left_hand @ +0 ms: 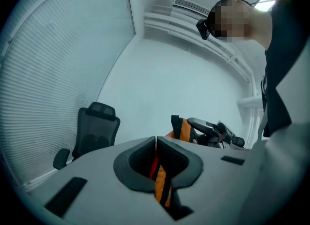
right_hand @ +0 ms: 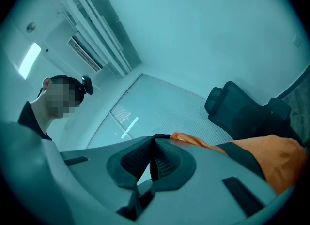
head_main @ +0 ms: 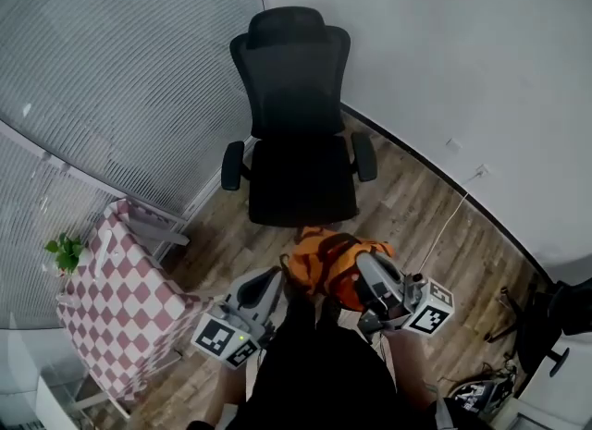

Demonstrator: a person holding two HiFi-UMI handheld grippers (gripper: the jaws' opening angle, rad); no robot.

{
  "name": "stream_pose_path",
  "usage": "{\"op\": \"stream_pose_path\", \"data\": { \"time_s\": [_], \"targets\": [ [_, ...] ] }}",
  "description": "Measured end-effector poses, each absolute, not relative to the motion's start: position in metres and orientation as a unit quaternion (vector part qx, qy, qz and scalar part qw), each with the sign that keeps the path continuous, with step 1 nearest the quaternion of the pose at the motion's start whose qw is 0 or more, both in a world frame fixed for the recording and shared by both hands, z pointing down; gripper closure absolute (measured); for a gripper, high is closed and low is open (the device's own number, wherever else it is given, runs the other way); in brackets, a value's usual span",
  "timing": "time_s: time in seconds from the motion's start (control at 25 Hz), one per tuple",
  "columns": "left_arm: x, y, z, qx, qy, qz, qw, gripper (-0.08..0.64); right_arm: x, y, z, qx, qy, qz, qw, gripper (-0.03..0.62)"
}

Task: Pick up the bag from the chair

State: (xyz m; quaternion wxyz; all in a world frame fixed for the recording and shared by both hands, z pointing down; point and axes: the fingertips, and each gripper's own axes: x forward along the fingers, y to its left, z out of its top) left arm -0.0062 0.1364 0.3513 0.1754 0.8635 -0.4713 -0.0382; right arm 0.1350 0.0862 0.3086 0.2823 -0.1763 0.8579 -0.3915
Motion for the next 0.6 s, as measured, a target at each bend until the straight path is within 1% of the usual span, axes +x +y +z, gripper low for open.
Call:
{"op": "stream_pose_path", "data": {
  "time_s": [0.28, 0.6],
  "targets": [
    [0.0, 0.165, 0.359, 0.848, -0.5, -0.034, 0.174, 0.526, 0.165, 0.101, 0.302, -0.169, 0.864, -0.376, 0.291, 0.565],
    [-0.01, 0.184, 0.33, 0.857, -0.494, -0.049, 0.14, 0.526, 0.169, 0.123, 0.27, -0.17, 0.869, -0.356, 0.297, 0.565]
  ]
}}
